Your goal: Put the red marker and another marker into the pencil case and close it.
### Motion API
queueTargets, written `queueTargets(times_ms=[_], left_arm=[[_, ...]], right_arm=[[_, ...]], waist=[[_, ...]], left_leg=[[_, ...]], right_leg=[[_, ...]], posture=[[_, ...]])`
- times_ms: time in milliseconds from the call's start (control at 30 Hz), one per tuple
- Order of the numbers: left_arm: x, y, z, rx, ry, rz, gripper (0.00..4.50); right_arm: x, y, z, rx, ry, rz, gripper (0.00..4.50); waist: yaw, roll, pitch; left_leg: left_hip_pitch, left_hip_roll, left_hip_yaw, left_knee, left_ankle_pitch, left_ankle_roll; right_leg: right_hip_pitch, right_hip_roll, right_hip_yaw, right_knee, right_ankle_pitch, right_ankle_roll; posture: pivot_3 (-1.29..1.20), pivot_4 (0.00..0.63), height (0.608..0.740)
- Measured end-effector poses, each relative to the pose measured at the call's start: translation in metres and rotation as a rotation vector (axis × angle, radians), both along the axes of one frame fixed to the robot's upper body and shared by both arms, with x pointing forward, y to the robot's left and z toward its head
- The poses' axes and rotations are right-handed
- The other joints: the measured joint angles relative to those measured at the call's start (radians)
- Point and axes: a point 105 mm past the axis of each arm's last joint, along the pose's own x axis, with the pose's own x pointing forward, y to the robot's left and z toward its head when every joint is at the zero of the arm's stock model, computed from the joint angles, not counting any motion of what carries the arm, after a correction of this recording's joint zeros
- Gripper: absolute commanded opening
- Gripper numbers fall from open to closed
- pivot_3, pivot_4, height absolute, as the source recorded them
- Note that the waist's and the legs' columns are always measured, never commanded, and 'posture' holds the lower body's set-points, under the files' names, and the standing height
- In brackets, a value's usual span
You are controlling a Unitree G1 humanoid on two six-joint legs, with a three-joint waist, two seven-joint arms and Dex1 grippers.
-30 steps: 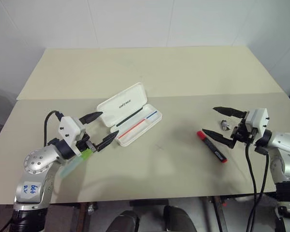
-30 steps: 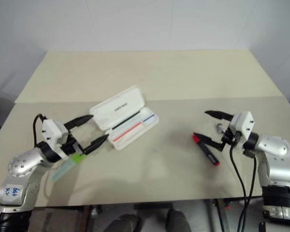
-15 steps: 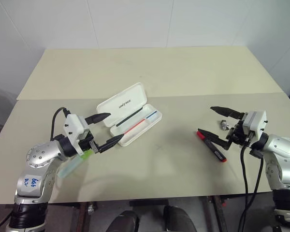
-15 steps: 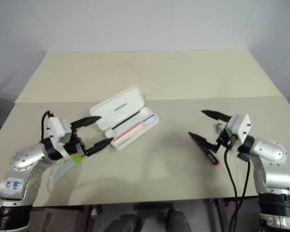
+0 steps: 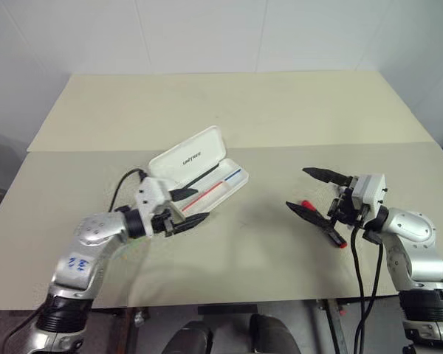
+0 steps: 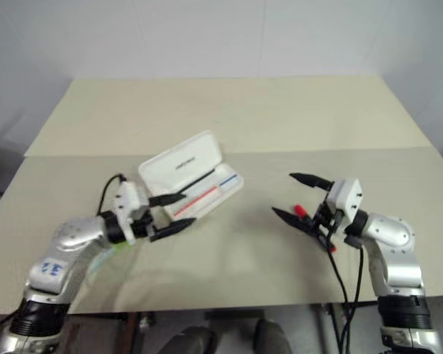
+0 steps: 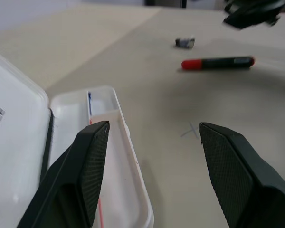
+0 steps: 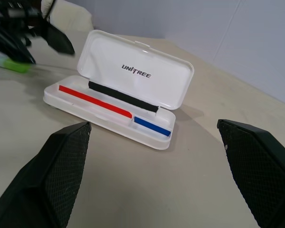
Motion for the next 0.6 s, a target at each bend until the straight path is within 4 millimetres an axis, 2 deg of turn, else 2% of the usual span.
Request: queueTargets(times_ms=[167,333,467,600], left_arm=[[0.015,-0.009,-0.017,0.057,0.055,0.071,3.17],[0.025,-0.020,-0.022,0.086,0.079,0.109,3.17],[0.026,-0.024,-0.027,0.107,0.129,0.108,3.17],[0.024,-0.020,-0.035,0.176,0.193,0.109,3.17]], right_arm=[[-0.005,0.007,0.001,0.002,-0.002,0.020,4.50],[-0.006,0.010,0.001,0.008,0.010,0.031,4.50],[-0.005,0.011,0.003,0.015,0.016,0.038,4.50],[-0.006,0.012,0.009,-0.004,0.020,0.067,4.50]], waist=[[-0.001,0.000,0.000],[0.007,0.000,0.000],[0.009,0.000,0.000],[0.009,0.000,0.000]], left_leg=[[0.000,0.000,0.000,0.000,0.000,0.000],[0.000,0.000,0.000,0.001,0.000,0.000],[0.000,0.000,0.000,0.001,0.000,0.000],[0.000,0.000,0.000,0.001,0.000,0.000]], right_leg=[[0.000,0.001,0.000,0.000,0.000,0.000],[0.000,0.001,0.000,0.000,0.000,0.000],[0.000,0.001,0.000,0.000,0.000,0.000],[0.000,0.001,0.000,0.000,0.000,0.000]], posture=[[0.00,0.150,0.740],[0.00,0.150,0.740],[0.00,0.150,0.740],[0.00,0.150,0.740]])
